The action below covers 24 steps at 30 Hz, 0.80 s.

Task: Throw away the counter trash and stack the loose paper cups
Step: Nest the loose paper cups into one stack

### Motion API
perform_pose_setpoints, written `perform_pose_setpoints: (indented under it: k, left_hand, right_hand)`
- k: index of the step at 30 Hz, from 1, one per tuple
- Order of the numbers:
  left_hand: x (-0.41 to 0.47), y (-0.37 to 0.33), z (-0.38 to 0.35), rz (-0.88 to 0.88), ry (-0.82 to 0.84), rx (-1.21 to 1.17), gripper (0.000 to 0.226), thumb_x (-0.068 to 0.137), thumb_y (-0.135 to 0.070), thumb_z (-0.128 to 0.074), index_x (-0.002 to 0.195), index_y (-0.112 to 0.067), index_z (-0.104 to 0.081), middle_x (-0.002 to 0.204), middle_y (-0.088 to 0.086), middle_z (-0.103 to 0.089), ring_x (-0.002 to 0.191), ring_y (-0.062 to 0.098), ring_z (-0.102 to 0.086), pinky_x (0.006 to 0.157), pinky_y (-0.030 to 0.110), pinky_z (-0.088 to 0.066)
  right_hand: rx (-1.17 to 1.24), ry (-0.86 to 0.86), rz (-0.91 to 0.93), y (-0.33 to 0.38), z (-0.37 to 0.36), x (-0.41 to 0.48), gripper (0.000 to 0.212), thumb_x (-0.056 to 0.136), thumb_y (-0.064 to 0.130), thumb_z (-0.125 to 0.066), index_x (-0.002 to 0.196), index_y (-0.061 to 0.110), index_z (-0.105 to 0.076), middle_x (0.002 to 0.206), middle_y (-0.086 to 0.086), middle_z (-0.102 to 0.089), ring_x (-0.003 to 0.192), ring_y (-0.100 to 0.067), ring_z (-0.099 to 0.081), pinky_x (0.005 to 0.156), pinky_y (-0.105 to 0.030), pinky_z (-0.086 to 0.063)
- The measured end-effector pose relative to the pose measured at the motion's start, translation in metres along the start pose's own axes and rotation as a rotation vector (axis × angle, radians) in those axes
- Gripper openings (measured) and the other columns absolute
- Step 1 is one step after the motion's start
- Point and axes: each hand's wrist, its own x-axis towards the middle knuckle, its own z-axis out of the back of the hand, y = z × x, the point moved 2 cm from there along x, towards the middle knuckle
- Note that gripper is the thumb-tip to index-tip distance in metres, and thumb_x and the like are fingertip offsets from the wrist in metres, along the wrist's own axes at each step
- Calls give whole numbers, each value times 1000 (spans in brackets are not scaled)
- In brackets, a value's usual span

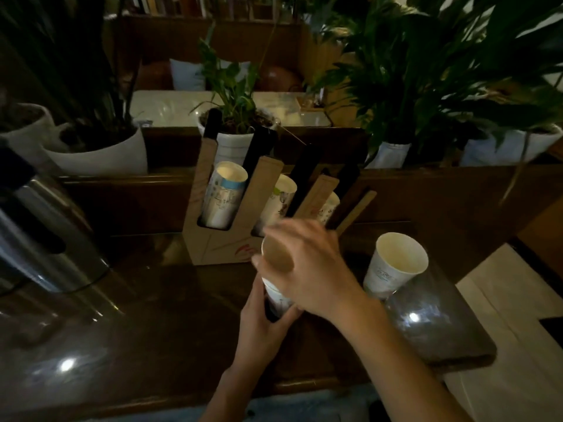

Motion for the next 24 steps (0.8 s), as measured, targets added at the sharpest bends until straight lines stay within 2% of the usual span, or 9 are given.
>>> perform_pose_setpoints:
  k: [3, 5, 7, 9, 11, 13, 16, 20, 24]
  left_hand:
    - [0, 5, 0, -7, 0, 14, 84, 81, -43, -82, 152, -25, -39, 144, -12, -58, 134, 6, -58, 108, 39, -54]
    - [0, 4, 0, -17, -6, 9, 89, 81, -50, -80, 154, -27, -36, 148, -13, -55, 136, 3, -54, 110, 27, -50]
    - [1, 2, 0, -14, -22, 6, 96, 78, -60, -79, 156, -32, -32, 150, -18, -52, 138, -3, -50, 108, 11, -44]
    - [1, 1, 0, -14, -33, 3, 98, 76, -62, -79, 157, -35, -30, 150, -23, -51, 138, -8, -47, 105, 4, -40]
    - [1, 1, 0, -22, -31, -3, 98, 75, -62, -79, 156, -35, -31, 148, -24, -52, 137, -8, -48, 103, 1, -40]
    - [1, 2, 0, -25, -27, -16, 100, 74, -64, -78, 157, -35, -30, 148, -26, -51, 137, -8, -47, 103, 1, -40]
    - [1, 3, 0, -19, -31, -19, 103, 73, -68, -78, 157, -36, -29, 148, -27, -51, 137, -10, -47, 104, 1, -40]
    - [1, 4, -1, -7, -62, -12, 100, 72, -67, -79, 155, -37, -32, 145, -29, -53, 133, -12, -50, 101, 2, -43]
    - [1, 5, -2, -13, -83, -18, 98, 70, -68, -80, 153, -35, -38, 144, -23, -58, 133, -5, -54, 107, 21, -49]
  right_hand:
    - [4, 158, 30, -11, -25, -13, 67, 94, 71, -33, 152, 36, -35, 163, 10, -26, 152, -11, -12, 121, -45, -11]
    - [53, 153, 26, -27, -24, -19, 69, 94, 74, -23, 152, 38, -32, 166, 12, -22, 153, -5, -7, 124, -46, -2]
    - [49, -24, -105, -55, -11, -21, 66, 96, 72, -26, 147, 35, -44, 161, 7, -35, 150, -10, -21, 123, -47, -8]
    - [-108, -170, -343, -93, 9, -24, 67, 93, 72, -37, 145, 32, -47, 160, -5, -36, 147, -24, -27, 118, -53, -18]
    - [-242, 2, -577, -124, 24, -28, 78, 87, 74, -50, 152, 34, -35, 163, -14, -25, 148, -38, -22, 117, -60, -19]
    - [-196, 137, -656, -138, 32, -34, 80, 86, 64, -62, 154, 33, -33, 159, -17, -31, 143, -43, -29, 112, -57, -30]
    - [-121, -120, -541, -128, 55, -39, 64, 91, 60, -57, 147, 30, -47, 143, -12, -51, 127, -34, -45, 95, -45, -41]
    - [74, -510, -178, -65, 94, -32, 67, 88, 74, -46, 140, 32, -55, 134, 0, -56, 116, -14, -49, 85, -31, -41]
    - [94, -450, 43, -11, 77, -10, 64, 91, 66, -50, 139, 24, -58, 131, -2, -59, 119, -13, -50, 93, -36, -47]
